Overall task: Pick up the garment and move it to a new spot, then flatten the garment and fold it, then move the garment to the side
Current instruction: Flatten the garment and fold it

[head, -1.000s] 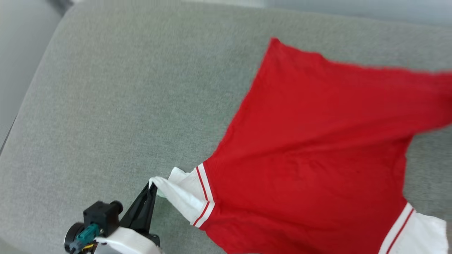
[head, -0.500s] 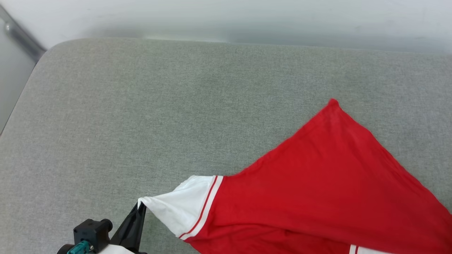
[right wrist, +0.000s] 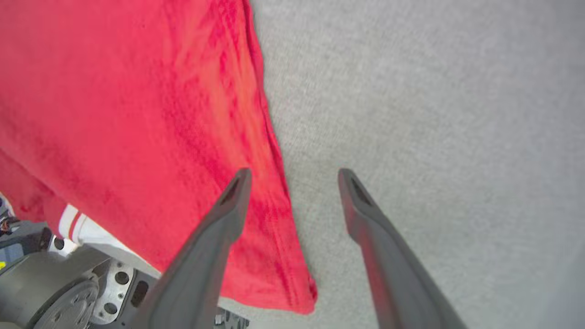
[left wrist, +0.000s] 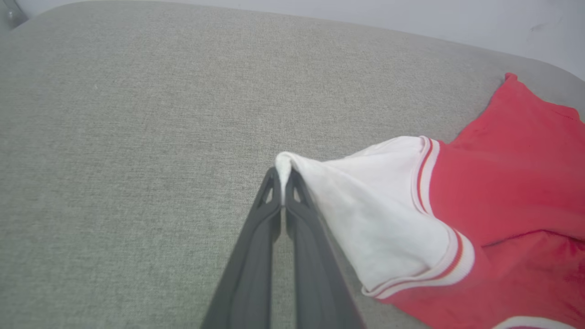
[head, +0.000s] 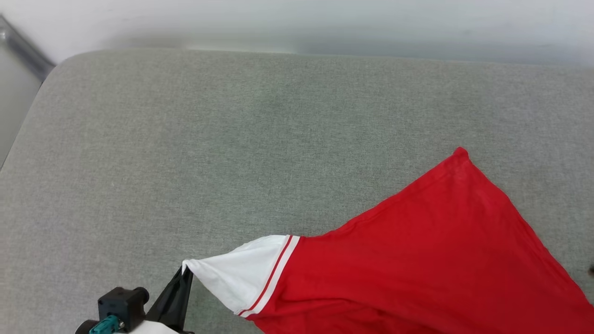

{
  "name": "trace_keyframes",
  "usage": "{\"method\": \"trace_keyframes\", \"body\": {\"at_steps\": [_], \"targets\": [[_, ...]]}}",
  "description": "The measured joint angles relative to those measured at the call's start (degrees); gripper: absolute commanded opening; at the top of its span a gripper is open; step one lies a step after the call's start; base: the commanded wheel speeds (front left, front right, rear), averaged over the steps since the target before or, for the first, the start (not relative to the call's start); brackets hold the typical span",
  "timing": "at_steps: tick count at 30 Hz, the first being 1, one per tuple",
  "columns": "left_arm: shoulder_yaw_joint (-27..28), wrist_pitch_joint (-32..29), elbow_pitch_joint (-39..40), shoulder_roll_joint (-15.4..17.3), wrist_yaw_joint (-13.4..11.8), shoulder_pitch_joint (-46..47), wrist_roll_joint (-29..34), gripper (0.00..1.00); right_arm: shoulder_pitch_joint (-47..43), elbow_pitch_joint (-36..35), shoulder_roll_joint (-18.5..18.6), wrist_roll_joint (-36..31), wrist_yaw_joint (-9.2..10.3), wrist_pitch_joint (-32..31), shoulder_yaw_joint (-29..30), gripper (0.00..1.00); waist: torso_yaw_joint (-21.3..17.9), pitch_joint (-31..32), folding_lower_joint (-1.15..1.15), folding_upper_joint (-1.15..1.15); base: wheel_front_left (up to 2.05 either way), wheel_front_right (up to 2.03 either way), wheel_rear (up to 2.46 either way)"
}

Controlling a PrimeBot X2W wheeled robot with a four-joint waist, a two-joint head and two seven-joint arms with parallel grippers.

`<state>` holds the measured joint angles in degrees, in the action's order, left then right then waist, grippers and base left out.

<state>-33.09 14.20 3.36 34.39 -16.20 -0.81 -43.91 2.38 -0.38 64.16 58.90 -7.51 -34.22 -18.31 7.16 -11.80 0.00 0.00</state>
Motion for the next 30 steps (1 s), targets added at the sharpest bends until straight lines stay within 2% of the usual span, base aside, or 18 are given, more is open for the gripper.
{"method": "trace_keyframes", "body": {"at_steps": [4, 7, 11, 14, 15, 16, 19, 24, 30], "targets": [[-0.57, -0.42, 0.1, -0.24, 0.2, 1.2, 0.48, 0.0, 4.43, -4.15, 0.41, -1.96, 0.01, -1.29, 5.3, 1.0, 0.82, -0.75, 0.0, 0.0, 0.0, 0.0, 0.0], [-1.16, -0.52, 0.16, -0.6, 0.6, 2.6, 1.11, 0.0, 9.07, -7.06, 0.3, -4.17, 0.01, -4.65, 6.31, 1.0, 1.54, -1.76, 0.0, 0.0, 0.0, 0.0, 0.0], [-1.72, -0.77, 0.11, -1.29, 1.37, 4.49, 1.43, 0.0, 16.55, -8.83, -1.78, -6.9, 0.0, -10.91, 3.24, 1.0, 2.77, -3.31, 0.01, 0.0, 0.0, 0.0, 0.0], [-1.87, -0.75, 0.03, -2.27, 1.81, 5.76, 1.56, 0.0, 23.01, -8.12, -4.94, -9.45, 0.01, -15.53, -0.52, 1.0, 3.68, -4.68, 0.01, 0.0, 0.0, 0.0, 0.0], [-1.98, -0.74, -0.04, -2.49, 2.04, 6.1, 1.65, 0.0, 25.27, -7.65, -5.99, -10.55, 0.0, -17.14, -2.14, 1.0, 3.99, -5.19, 0.01, 0.0, 0.0, 0.0, 0.0], [-2.44, -0.65, -0.74, -3.39, 2.6, 7.84, 2.33, 0.0, 33.76, -3.9, -10.38, -14.63, 0.01, -21.92, -8.03, 1.0, 5.22, -7.45, 0.01, 0.0, 0.0, 0.0, 0.0], [-2.81, -0.42, -1.34, -4.26, 3.11, 9.22, 2.68, 0.0, 39.02, 0.37, -13.27, -16.89, 0.01, -23.35, -11.84, 1.0, 6.17, -9.2, 0.01, 0.0, 0.0, 0.0, 0.0], [-3.22, -0.2, -1.9, -5.58, 3.7, 11.11, 3.42, 0.0, 44.86, 7.77, -16.26, -18.73, 0.01, -23.1, -16.53, 1.0, 7.69, -11.9, 0.01, 0.0, 0.0, 0.0, 0.0], [-3.36, 0.12, -2.74, -6.66, 4.2, 11.99, 4.01, 0.0, 46.97, 13.36, -18.19, -18.14, 0.01, -19.79, -21.01, 1.0, 8.79, -14.23, 0.01, 0.0, 0.0, 0.0, 0.0]]}}
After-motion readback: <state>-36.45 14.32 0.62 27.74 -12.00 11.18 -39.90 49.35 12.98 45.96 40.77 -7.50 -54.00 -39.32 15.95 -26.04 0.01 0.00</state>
